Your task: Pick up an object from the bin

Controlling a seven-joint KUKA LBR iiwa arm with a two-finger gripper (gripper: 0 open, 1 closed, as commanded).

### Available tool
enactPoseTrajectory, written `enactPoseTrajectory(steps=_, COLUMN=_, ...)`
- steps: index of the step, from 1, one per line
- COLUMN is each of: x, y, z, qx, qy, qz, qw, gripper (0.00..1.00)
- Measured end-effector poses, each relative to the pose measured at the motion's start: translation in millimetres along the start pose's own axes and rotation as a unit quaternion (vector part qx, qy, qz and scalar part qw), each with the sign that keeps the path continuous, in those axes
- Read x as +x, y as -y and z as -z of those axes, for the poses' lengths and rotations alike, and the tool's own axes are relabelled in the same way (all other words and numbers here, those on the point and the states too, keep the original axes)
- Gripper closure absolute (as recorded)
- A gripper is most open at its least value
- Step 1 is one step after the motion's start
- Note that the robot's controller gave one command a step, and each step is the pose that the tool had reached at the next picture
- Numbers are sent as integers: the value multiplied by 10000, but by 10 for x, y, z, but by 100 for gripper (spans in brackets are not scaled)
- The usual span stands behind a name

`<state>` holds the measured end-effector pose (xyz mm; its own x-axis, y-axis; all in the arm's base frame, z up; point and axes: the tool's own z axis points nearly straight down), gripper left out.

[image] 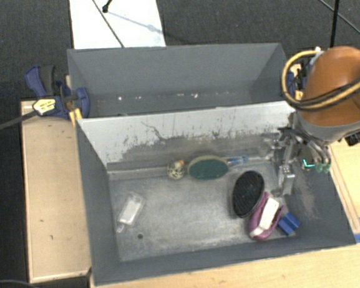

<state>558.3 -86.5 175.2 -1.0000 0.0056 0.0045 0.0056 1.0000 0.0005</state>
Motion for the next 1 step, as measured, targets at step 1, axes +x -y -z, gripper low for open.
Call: enactPoseTrajectory(steps=1, x=247, y=-222, z=-921, qx=15, qy=87, qz=1628, qw=9866, gripper=0)
